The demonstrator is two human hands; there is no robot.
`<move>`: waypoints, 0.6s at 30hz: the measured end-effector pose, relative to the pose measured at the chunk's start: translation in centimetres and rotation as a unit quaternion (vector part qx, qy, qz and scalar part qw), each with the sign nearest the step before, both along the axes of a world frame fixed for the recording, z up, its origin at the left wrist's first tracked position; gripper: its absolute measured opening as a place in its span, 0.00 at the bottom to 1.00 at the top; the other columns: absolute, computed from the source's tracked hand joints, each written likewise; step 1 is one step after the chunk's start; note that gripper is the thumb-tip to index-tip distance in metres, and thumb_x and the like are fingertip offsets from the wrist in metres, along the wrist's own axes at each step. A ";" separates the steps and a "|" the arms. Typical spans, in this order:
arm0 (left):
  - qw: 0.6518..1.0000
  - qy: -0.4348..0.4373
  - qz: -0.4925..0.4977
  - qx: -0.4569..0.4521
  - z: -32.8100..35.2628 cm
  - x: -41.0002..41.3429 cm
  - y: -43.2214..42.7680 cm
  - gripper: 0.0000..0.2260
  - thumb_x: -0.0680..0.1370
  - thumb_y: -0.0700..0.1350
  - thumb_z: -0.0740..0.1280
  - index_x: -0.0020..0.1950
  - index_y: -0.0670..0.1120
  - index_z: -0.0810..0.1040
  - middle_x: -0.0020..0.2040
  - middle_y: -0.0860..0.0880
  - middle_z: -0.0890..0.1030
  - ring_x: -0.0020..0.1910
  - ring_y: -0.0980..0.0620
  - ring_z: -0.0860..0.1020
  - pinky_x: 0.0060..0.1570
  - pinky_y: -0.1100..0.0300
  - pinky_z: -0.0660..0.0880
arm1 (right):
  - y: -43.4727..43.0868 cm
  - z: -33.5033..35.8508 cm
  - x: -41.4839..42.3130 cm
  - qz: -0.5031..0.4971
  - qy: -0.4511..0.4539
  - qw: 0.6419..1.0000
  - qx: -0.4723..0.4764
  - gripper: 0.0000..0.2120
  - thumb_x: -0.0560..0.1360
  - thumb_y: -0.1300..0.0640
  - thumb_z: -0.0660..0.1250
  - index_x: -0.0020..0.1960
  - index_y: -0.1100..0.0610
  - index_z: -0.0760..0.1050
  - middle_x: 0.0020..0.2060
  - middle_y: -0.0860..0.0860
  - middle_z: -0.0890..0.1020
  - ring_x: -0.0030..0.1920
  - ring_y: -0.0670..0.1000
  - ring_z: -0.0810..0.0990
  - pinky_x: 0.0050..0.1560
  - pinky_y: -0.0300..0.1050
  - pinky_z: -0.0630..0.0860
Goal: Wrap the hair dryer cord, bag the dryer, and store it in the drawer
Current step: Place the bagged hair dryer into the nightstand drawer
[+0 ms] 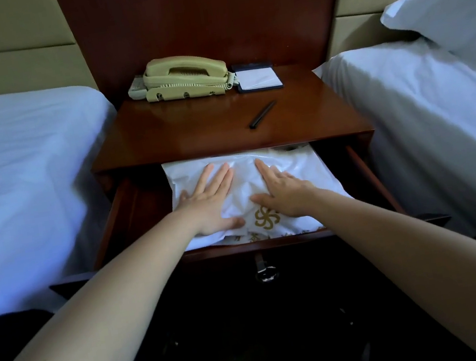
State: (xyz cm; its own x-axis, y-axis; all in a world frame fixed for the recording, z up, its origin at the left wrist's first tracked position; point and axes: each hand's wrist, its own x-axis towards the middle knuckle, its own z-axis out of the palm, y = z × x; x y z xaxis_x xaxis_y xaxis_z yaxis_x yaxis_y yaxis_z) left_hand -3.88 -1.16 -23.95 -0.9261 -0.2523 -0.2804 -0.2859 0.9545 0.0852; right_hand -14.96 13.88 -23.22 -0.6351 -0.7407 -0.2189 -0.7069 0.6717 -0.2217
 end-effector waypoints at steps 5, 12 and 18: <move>0.998 0.058 -0.005 0.015 0.0 -0.3 -0.5 0.48 0.72 0.66 0.63 0.77 0.50 0.35 0.77 0.56 0.34 0.75 0.53 0.33 0.74 0.44 0.50 | -0.6 0.1 -0.3 -0.009 0.016 1.000 -0.001 0.36 0.78 0.38 0.51 0.76 0.49 0.37 0.74 0.53 0.58 0.72 0.58 0.61 0.63 0.58 0.66; 0.962 0.247 0.109 0.032 0.6 1.7 0.3 0.31 0.77 0.55 0.63 0.74 0.43 0.57 0.73 0.45 0.58 0.71 0.44 0.60 0.61 0.50 0.67 | 0.2 -0.3 0.4 0.031 0.053 0.998 -0.021 0.31 0.80 0.43 0.51 0.76 0.44 0.37 0.68 0.58 0.67 0.61 0.63 0.73 0.54 0.53 0.70; 0.978 0.187 0.078 -0.037 0.3 1.7 0.9 0.32 0.79 0.56 0.58 0.78 0.48 0.49 0.78 0.47 0.49 0.77 0.48 0.49 0.71 0.50 0.53 | 0.9 0.7 1.8 0.070 0.141 0.987 -0.012 0.29 0.79 0.48 0.55 0.76 0.46 0.46 0.51 0.59 0.80 0.52 0.62 0.78 0.41 0.48 0.66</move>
State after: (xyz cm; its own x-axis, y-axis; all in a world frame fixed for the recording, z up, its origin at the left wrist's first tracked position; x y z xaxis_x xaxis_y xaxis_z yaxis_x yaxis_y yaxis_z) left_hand -2.22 -0.22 -23.63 -0.9090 -0.4055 0.0958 -0.3903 0.9092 0.1452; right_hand -13.17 14.80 -22.54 -0.5595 -0.8283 -0.0290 -0.8283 0.5601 -0.0166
